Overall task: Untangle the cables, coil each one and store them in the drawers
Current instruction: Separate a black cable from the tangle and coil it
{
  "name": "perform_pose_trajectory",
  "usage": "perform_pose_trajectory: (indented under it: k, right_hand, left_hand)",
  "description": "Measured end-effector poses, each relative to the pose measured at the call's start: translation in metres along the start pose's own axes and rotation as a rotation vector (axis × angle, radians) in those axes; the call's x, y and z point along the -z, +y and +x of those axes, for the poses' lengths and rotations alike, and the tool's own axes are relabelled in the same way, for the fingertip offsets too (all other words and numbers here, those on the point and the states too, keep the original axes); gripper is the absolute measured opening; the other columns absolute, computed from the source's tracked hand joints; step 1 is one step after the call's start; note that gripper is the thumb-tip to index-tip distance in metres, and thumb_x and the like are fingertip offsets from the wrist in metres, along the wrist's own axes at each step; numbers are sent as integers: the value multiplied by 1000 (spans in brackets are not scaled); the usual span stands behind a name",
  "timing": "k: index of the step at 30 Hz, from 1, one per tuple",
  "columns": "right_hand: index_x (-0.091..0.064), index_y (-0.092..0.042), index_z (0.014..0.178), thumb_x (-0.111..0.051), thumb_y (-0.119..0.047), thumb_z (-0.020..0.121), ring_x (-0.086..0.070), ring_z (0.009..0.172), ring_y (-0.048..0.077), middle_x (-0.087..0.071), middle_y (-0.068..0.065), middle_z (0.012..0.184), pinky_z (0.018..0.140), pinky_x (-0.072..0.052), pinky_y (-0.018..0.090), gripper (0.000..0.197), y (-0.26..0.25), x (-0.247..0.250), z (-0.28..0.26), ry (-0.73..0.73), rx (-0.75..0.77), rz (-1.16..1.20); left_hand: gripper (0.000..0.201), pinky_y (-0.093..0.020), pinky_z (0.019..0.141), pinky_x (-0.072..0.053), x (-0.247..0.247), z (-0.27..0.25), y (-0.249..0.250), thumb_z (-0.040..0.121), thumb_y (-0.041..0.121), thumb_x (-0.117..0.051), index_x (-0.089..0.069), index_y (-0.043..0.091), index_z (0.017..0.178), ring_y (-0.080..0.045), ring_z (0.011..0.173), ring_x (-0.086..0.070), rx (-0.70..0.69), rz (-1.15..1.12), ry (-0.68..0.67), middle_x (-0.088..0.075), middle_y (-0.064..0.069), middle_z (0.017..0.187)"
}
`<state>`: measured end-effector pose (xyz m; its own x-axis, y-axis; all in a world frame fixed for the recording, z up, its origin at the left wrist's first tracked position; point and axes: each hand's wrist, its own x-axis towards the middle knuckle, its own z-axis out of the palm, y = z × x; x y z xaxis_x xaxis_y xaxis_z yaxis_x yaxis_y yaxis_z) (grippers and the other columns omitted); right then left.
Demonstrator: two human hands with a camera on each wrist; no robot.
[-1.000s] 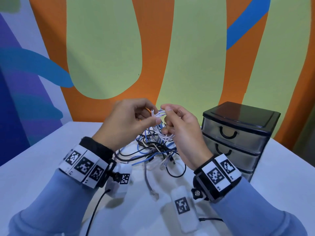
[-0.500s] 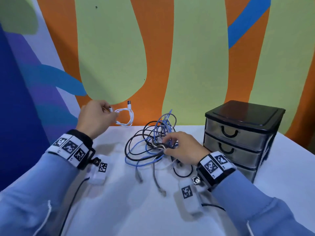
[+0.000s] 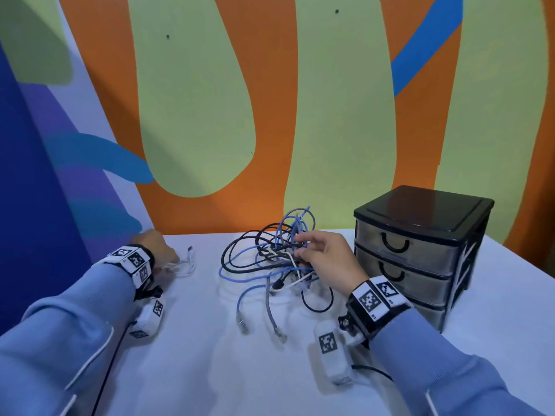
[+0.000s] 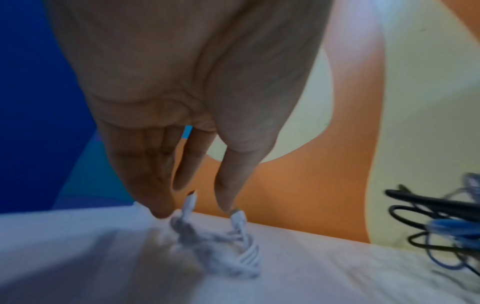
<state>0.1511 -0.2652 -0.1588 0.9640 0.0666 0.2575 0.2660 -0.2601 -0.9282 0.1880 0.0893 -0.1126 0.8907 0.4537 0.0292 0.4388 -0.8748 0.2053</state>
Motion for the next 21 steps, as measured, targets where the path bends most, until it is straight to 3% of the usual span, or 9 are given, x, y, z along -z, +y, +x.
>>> perform_pose_trajectory:
  k: [2, 4, 6, 9, 12, 16, 19, 21]
  right_hand:
    - [-73, -20, 112, -61, -4, 99, -76, 84, 17, -79, -1, 82, 82, -58, 28, 23, 1, 1, 0, 22, 6, 43]
    - [-71, -14, 115, -60, -5, 103, -73, 77, 13, -78, 7, 83, 70, -58, 22, 19, -3, 2, -2, 33, 13, 134]
    - [-70, -13, 117, -61, -7, 103, -69, 73, 13, -74, 11, 81, 62, -57, 21, 18, -5, 1, -4, 45, 11, 182]
    - [-66, -18, 123, -61, -8, 104, -66, 65, 12, -71, 12, 81, 60, -55, 20, 22, -4, 0, -4, 38, 8, 139]
    - [-59, -21, 130, -60, -7, 102, -61, 53, 15, -65, 11, 77, 61, -52, 23, 31, -4, 0, -5, 26, -18, 153]
    - [-56, -26, 134, -75, -18, 95, -55, 58, 21, -45, 4, 64, 54, -43, 20, 45, -5, -1, -3, 59, -1, 132]
    - [-59, -27, 133, -79, -18, 91, -52, 56, 21, -44, -1, 57, 56, -44, 25, 48, -2, 0, -2, 63, 9, 142]
    - [-63, -30, 125, -80, -15, 89, -50, 56, 21, -49, 6, 61, 60, -47, 28, 43, 0, -2, 0, 87, -1, 174]
  left_hand:
    - [31, -29, 59, -46, 11, -10, 14, 89, 31, -79, -60, 7, 83, -29, 79, -66, -75, -11, 95, -68, -12, 85]
    - [27, -36, 78, -56, 20, -26, 34, 87, 39, -78, -67, 16, 96, -33, 96, -69, -206, -98, 204, -74, -12, 104]
    - [34, -41, 93, -56, 26, -48, 58, 89, 47, -78, -73, 26, 116, -30, 105, -68, -352, -296, 251, -74, -5, 112]
    - [23, -32, 85, -49, 29, -81, 95, 91, 44, -81, -77, 28, 108, -14, 94, -67, -504, -557, 204, -74, 4, 100]
    - [21, -30, 84, -47, 18, -88, 112, 91, 42, -82, -80, 25, 104, -12, 95, -68, -509, -663, 149, -74, 3, 98]
    - [28, -32, 88, -49, -1, -75, 109, 93, 43, -79, -79, 21, 111, -20, 104, -69, -477, -630, 98, -75, 0, 105]
    - [35, -35, 92, -50, -6, -69, 102, 93, 51, -77, -79, 21, 109, -24, 109, -66, -475, -493, 48, -75, 0, 110]
    - [32, -39, 95, -54, -11, -65, 96, 91, 51, -80, -81, 20, 97, -25, 107, -67, -453, -440, 17, -76, 1, 105]
